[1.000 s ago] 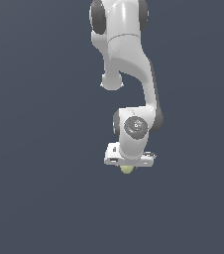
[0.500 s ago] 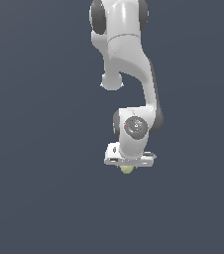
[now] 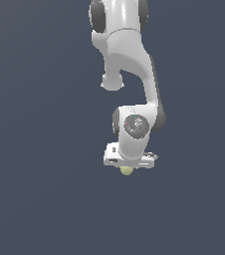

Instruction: Pick up the object and move it to a goal position.

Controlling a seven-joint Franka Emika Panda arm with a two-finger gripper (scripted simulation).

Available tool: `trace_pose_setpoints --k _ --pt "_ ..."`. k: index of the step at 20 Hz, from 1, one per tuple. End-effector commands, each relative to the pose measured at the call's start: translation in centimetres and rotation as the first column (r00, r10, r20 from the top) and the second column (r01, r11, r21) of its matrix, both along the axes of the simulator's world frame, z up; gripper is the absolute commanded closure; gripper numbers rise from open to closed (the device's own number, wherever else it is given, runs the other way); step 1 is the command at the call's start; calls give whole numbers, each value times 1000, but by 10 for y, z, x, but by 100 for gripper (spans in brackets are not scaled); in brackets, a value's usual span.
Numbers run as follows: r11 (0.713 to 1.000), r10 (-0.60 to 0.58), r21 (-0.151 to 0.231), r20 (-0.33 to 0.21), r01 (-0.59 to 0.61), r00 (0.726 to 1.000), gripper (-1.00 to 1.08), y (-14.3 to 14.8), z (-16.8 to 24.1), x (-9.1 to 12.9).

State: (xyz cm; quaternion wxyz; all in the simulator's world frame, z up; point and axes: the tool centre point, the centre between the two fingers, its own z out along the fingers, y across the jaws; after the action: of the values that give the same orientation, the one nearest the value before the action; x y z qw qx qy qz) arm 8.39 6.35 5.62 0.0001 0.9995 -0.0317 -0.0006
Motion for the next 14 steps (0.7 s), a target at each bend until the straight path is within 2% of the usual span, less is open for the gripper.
trace_pose_setpoints --k 1,14 --pt "1000 0 0 1 0 1000 108 -3 13 6" --pt "1000 0 0 1 0 1000 108 -23 94 47"
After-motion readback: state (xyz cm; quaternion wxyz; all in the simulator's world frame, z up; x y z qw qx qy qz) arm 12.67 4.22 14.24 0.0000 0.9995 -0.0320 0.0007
